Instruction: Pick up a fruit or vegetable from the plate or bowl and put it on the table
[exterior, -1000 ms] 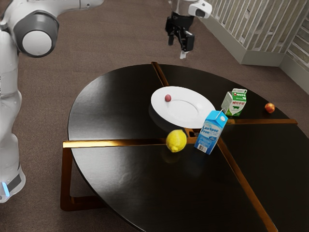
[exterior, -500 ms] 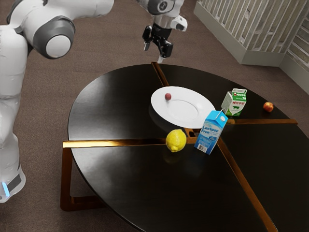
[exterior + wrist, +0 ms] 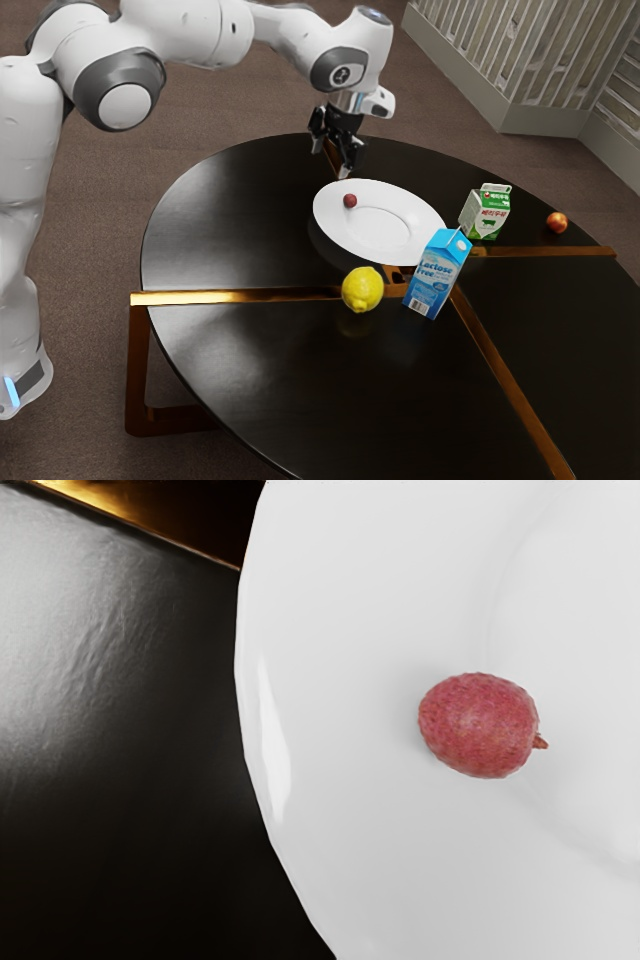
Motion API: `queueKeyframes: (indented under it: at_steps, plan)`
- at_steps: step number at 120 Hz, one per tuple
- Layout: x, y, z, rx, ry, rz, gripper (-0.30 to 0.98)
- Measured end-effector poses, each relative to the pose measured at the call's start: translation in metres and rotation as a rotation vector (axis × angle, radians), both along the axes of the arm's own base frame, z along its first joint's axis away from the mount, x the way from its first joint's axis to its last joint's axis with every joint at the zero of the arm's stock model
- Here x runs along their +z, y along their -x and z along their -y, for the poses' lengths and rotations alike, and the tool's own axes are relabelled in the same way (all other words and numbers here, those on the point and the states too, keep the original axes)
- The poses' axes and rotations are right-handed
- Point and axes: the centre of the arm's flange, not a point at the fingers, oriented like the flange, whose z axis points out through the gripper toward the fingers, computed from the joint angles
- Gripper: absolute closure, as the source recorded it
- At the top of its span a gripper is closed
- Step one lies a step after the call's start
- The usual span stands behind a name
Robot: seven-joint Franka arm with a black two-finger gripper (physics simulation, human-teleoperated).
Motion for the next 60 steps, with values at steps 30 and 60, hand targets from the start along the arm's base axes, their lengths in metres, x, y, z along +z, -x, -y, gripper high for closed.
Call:
queueKeyframes:
  at_steps: [30, 60]
  plan:
    - [-0.016, -0.020, 0.024, -0.043, -0.018, 0.030, 0.00]
    - [-0.034, -0.030, 0.022, -0.040, -0.033, 0.041, 0.00]
